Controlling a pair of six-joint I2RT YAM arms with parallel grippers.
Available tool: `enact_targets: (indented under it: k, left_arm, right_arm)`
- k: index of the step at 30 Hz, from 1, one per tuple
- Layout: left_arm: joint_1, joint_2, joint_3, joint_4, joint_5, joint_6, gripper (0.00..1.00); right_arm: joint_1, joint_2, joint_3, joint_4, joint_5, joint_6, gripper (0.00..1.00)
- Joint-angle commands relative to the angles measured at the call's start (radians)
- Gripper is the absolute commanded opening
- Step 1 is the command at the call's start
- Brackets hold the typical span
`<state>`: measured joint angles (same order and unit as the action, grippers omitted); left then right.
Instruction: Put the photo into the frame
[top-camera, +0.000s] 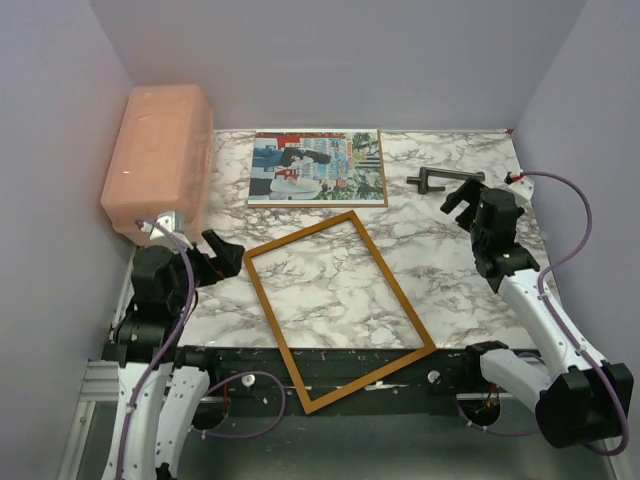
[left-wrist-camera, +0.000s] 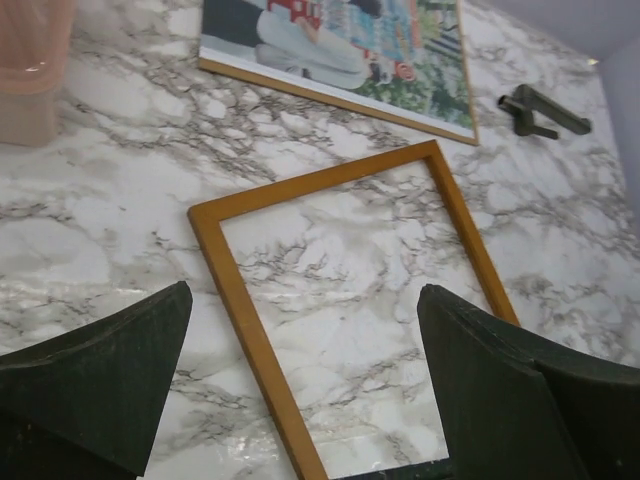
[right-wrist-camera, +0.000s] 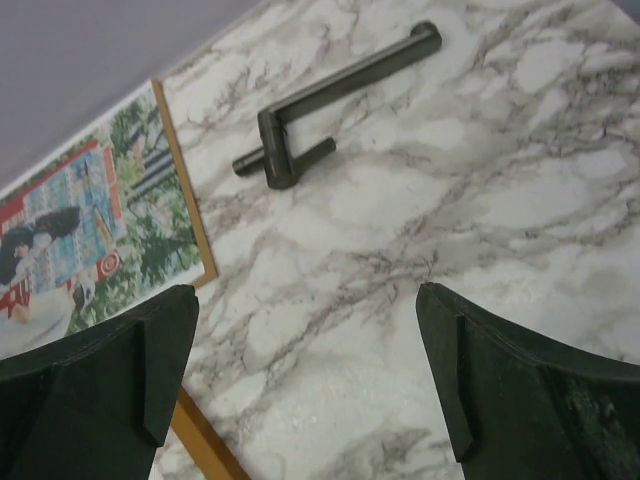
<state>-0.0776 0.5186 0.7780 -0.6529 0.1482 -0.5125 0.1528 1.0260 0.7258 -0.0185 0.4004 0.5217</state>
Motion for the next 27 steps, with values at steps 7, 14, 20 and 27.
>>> enact_targets:
  k: [7,14,20,27]
  left_arm:
    - [0.006,-0.314,-0.034,-0.184,0.165,-0.206,0.99]
    - [0.006,-0.294,-0.063,-0.302,0.247,-0.185,0.99]
    - [0.005,-0.165,-0.074,-0.368,0.292,-0.074,0.99]
    - [0.005,-0.085,-0.099,-0.353,0.341,-0.013,0.99]
  right_arm:
    - [-0.005,-0.228,0.065,-0.659,-0.27,0.163,1.0]
    - [-0.004,-0.328,0.02,-0.712,-0.422,0.2,1.0]
    - [-0.003,-0.228,0.017,-0.762,-0.504,0.171,1.0]
    - [-0.003,-0.227,0.022,-0.787,-0.504,0.162,1.0]
